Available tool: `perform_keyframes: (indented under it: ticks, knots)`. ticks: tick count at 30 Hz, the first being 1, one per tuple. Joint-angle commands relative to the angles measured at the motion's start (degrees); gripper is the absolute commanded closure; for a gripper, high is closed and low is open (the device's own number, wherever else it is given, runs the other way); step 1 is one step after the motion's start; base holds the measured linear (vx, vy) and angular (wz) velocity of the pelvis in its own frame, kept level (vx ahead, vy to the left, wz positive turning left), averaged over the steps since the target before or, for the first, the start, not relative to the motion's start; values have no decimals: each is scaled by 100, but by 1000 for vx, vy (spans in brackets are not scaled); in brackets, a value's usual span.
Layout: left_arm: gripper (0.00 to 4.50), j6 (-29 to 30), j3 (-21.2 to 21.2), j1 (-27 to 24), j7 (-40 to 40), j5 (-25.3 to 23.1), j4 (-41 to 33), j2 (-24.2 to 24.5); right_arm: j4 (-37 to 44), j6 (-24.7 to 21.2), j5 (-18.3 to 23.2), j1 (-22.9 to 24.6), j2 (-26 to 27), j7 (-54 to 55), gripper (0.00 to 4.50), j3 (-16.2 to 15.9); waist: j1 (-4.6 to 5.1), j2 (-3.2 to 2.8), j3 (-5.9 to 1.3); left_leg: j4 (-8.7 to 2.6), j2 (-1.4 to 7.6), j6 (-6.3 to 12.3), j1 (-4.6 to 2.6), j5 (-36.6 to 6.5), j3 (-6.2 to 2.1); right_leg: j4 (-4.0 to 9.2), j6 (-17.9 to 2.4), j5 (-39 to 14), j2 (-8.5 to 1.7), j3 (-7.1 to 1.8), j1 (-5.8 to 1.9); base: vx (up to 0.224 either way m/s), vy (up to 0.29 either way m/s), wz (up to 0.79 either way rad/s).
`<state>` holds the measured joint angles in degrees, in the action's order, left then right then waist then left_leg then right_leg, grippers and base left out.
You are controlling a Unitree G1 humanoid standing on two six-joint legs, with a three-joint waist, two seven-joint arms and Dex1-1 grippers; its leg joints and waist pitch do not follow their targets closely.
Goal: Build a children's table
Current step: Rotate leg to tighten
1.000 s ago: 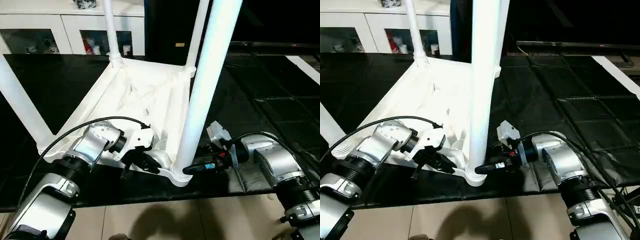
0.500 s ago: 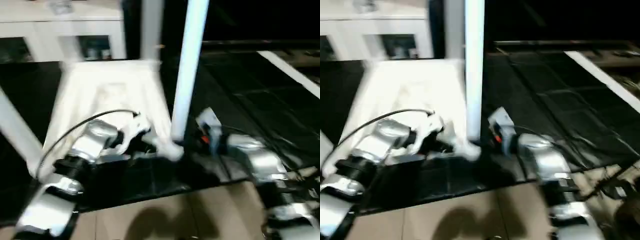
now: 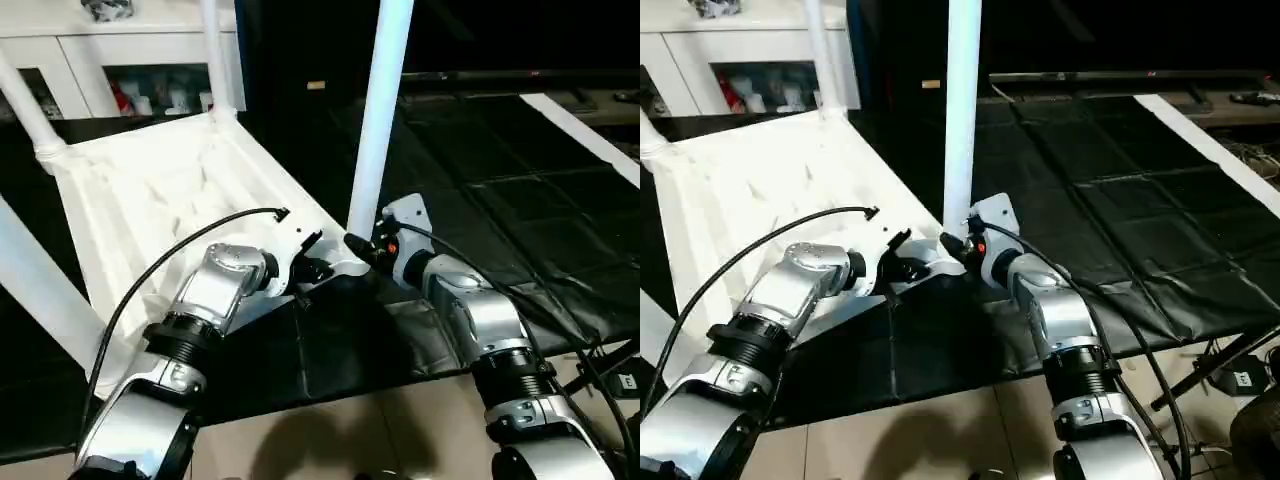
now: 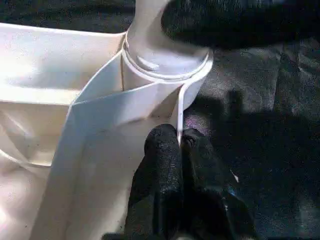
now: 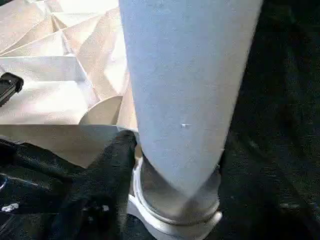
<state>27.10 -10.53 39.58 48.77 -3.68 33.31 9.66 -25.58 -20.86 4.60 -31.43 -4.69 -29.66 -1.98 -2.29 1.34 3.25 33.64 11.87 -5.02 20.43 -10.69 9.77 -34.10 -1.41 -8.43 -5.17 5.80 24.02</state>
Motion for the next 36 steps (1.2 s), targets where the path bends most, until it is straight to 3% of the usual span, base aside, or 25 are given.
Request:
perform_keyframes:
  ticks: [1,2,7,11,14,16,20,28,35,36]
  knots:
    - [450,-154,-110,69,160,299,-376,-255,97,-126,197,94,147,-463,157,-284,-40,12,-443,-327,85,438,11,-683,23,353,-1206,-1180,-284,-283,-415,0,0,0]
    - [450,-194,-130,64,201,291,-377,-213,138,-105,228,126,88,-545,149,-278,-47,-28,-442,-329,86,423,6,-708,17,353,-1204,-1197,-286,-284,-416,0,0,0]
    - [450,-425,-212,59,592,284,-321,17,325,-32,381,276,-329,-1164,111,-279,-91,-6,-440,-332,83,410,3,-792,17,384,-1086,-1357,-288,-288,-424,0,0,0]
    - [450,-671,-331,23,1022,271,-303,228,488,-35,487,383,-734,-1801,86,-349,-125,-7,-441,-332,96,419,1,-768,17,365,-1134,-1255,-290,-292,-416,0,0,0]
    - [450,-902,-482,-18,1543,283,-307,455,589,41,580,452,-1161,-2482,55,-399,-173,-18,-446,-322,105,472,-39,-789,26,348,-1241,-1053,-282,-302,-397,0,0,0]
    - [450,-966,-545,-30,1746,289,-311,537,561,8,632,432,-1290,-2682,35,-382,-182,-20,-439,-327,111,465,-16,-825,23,341,-1269,-1088,-289,-298,-407,0,0,0]
    - [450,-1189,-720,-62,2286,327,-326,735,468,49,749,358,-1584,-3209,4,-374,-285,-33,-433,-332,130,386,-73,-958,34,363,-1247,-1285,-296,-305,-374,0,0,0]
    - [450,-1882,-1133,-13,3301,245,-172,1136,378,461,793,314,-2102,-4523,4,-771,-398,-12,-435,-332,146,346,-39,-983,39,337,-1214,-1316,-310,-303,-391,0,0,0]
    - [450,-2179,-1298,-16,3690,175,-136,1301,231,620,867,214,-2163,-4889,19,-828,-402,-5,-436,-337,151,285,-30,-1036,27,339,-1176,-1476,-324,-298,-387,0,0,0]
    - [450,-2199,-1305,-16,3695,165,-130,1309,210,639,856,205,-2171,-4912,38,-845,-396,-1,-430,-338,145,281,-26,-1042,32,349,-1168,-1530,-320,-299,-390,0,0,0]
